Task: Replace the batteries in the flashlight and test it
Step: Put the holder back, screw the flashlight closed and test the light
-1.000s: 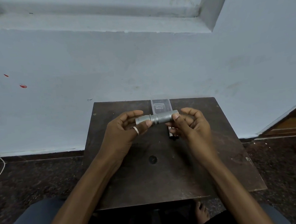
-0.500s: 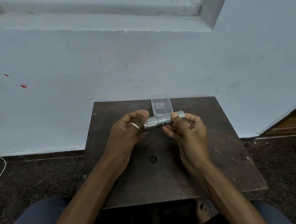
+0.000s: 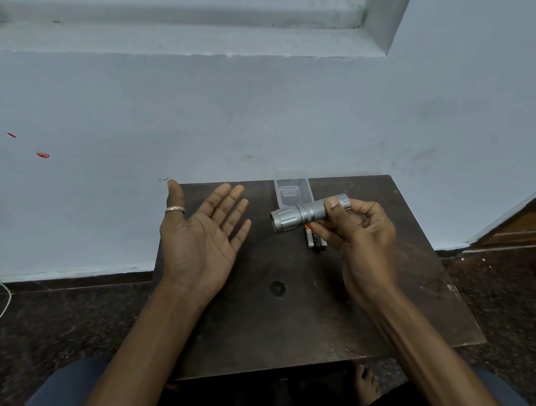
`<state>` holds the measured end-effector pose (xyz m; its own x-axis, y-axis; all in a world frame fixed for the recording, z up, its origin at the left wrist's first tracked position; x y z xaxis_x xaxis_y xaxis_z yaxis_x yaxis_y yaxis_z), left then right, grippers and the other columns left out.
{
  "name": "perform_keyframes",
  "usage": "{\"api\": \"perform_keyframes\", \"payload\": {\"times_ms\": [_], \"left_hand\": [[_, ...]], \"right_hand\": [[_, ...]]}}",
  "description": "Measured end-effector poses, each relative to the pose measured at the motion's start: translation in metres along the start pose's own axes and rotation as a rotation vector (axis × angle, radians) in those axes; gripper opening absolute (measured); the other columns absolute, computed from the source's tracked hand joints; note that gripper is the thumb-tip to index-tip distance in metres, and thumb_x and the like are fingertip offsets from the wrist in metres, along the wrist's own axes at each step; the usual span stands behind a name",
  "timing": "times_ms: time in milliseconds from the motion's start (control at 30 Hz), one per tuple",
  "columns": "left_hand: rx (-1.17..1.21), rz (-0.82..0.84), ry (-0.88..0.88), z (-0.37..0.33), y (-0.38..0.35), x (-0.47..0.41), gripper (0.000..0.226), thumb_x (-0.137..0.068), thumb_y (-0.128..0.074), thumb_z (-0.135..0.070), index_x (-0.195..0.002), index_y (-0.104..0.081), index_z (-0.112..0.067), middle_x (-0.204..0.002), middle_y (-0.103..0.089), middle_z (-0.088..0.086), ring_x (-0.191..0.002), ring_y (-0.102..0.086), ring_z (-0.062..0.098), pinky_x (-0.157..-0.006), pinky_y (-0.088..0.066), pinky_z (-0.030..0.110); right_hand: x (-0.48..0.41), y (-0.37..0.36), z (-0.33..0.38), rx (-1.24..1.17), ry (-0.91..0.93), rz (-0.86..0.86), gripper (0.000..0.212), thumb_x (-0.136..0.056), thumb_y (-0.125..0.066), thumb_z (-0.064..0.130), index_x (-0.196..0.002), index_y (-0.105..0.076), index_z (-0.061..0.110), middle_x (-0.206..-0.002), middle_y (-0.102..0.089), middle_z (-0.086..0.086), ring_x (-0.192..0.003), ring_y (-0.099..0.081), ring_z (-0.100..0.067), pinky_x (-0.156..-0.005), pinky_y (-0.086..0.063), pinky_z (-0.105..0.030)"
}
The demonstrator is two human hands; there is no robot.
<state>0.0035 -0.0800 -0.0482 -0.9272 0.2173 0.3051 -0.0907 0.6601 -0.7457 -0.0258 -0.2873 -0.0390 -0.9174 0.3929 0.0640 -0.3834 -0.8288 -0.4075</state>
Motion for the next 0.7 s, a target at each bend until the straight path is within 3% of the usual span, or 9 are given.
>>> {"api": "perform_keyframes", "payload": {"times_ms": [200,700], "left_hand": [[0.015,-0.03,-0.004,-0.002,-0.001,-0.001,0.079,-0.086,-0.038,-0.074,-0.133,-0.056,-0.013,-0.131,-0.066,0.004,-0.13,-0.052,0.02,-0.117,-0.027,0.044],[-0.13,-0.059,-0.032,-0.006,0.001,-0.001,0.076,-0.087,-0.035,-0.074,-0.133,-0.057,-0.017,-0.135,-0.062,-0.001,-0.134,-0.047,0.015,-0.119,-0.023,0.042]], "right_hand": [[0.001,-0.003,0.005,-0.005,0.022,0.019,0.028,-0.091,-0.069,0.008,-0.112,-0.051,0.003,-0.074,-0.074,-0.003,-0.073,-0.073,-0.015,-0.068,-0.062,-0.028],[-0.012,0.016,0.016,-0.038,0.096,-0.031,0.025,-0.094,-0.064,0.004,-0.113,-0.048,0.006,-0.077,-0.074,-0.005,-0.077,-0.072,-0.019,-0.075,-0.062,-0.036]]}}
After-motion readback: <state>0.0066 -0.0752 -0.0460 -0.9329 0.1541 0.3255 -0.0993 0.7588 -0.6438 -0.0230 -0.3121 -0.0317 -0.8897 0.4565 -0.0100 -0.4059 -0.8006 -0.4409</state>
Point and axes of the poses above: each hand's wrist, its own x-axis away from the middle knuckle, its own y-axis out of the back of the hand, z = x × y, the point moved 6 cm from there along -x, towards the middle knuckle
